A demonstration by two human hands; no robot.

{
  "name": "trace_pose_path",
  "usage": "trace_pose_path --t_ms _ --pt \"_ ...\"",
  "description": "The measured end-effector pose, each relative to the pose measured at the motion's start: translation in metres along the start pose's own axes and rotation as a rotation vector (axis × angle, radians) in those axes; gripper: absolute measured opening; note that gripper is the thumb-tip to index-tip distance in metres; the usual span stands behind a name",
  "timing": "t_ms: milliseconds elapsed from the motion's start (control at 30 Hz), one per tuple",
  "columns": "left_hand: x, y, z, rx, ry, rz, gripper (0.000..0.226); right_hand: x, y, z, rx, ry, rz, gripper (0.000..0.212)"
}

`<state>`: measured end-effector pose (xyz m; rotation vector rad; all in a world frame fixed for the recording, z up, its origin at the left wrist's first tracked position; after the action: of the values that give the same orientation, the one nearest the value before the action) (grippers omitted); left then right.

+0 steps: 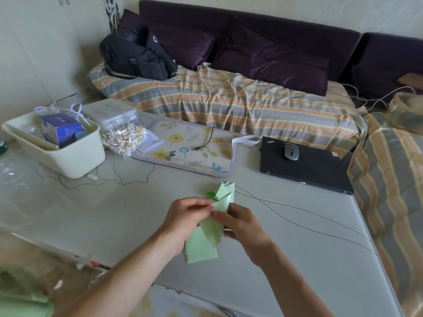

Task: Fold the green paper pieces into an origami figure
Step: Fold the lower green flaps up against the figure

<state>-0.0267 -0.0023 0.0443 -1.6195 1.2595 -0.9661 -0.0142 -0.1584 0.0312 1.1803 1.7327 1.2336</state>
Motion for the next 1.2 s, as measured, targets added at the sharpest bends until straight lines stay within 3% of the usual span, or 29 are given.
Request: trace_pose_path --t_ms 133,300,600,833,1200 --pt "0.0 0.003 0.005 -0.038 0.006 0.079 0.011 -0.003 -0.006 0.005 -0.017 -0.005 -0.032 0.015" --pt "0.001 0.003 0.004 -0.017 0.042 0.127 0.008 -0.002 -0.016 0.012 -0.028 0.013 -0.191 0.033" --pt "-0.004 0.004 0.006 0.072 0.001 0.172 0.009 0.0 -0.011 0.008 -0.059 0.07 -0.184 0.051" --pt "0.0 -0.002 0.005 0.1 0.042 0.139 0.007 0.003 -0.011 0.007 -0.049 0.096 -0.23 0.034" --pt "-0.005 0.001 0.009 0.079 0.007 0.126 0.011 0.003 -0.012 0.009 -0.074 0.103 -0.269 0.043"
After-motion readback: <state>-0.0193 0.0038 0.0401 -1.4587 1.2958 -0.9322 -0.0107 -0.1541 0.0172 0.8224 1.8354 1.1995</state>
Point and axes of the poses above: each hand's wrist, its own z-axis towards the middle knuckle, its own x-axis out of the palm, y = z × x, the point moved 4 cm from there along z, towards the middle knuckle, and after that the axes turned 5 degrees about -z, right-handed, at the moved point
